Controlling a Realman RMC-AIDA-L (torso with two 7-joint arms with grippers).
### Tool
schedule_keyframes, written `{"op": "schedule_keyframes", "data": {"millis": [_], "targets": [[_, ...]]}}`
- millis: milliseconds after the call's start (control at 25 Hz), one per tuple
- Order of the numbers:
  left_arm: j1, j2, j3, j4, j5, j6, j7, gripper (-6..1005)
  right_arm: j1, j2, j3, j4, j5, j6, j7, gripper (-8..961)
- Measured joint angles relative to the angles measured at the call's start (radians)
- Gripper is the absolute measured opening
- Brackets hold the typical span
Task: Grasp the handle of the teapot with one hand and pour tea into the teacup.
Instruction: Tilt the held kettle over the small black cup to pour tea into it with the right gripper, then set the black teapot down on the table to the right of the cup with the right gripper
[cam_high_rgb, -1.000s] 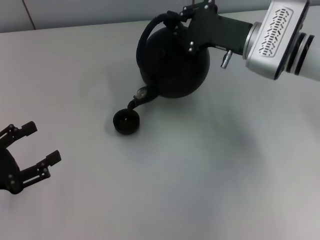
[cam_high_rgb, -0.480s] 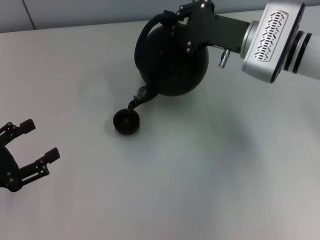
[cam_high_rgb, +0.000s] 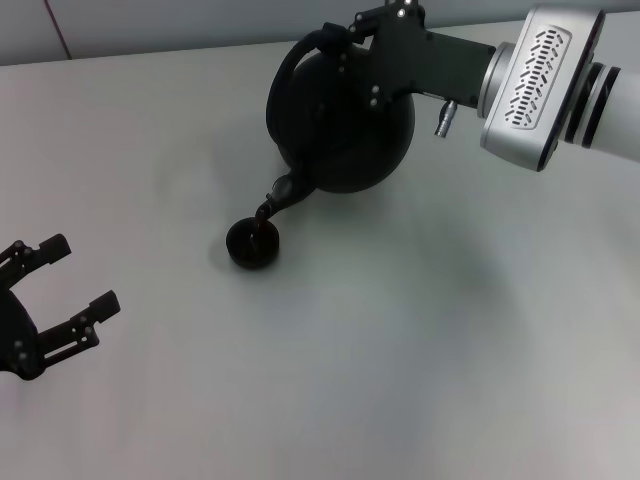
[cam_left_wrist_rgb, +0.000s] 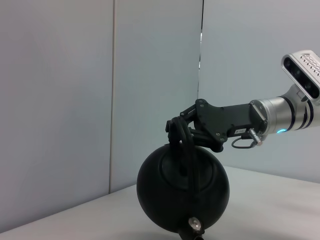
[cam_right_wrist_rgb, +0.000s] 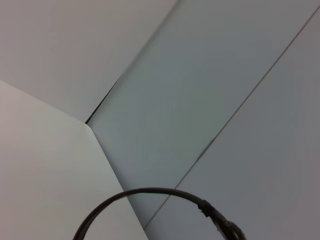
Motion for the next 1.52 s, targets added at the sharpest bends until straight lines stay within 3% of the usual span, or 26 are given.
{"op": "schedule_keyframes", "data": {"millis": [200, 520, 760, 1120, 1520], "targets": [[0.002, 0.0, 0.0, -0.001, -0.002, 0.0, 0.0, 868, -0.001, 0.0, 0.0, 0.002, 0.0, 0.008, 0.031, 102], [0.004, 0.0, 0.0, -0.001, -0.003, 0.001, 0.0, 868, -0.015, -0.001, 0.002, -0.017, 0.0, 0.02, 0.324, 111], [0.003, 0.0, 0.0, -0.001, -0.003, 0.007, -0.001, 868, -0.083, -0.002, 0.005, -0.026, 0.09, 0.001, 0.49, 118], [0.002, 0.001, 0.0, -0.001, -0.003, 0.008, 0.0, 868, -0.236, -0.002, 0.011, -0.017, 0.287, -0.111, 0.554, 128], [-0.003, 0.002, 0.001, 0.0, -0.003, 0.008, 0.0, 868, -0.275, 0.0, 0.012, 0.029, 0.309, -0.104, 0.537, 139]]}}
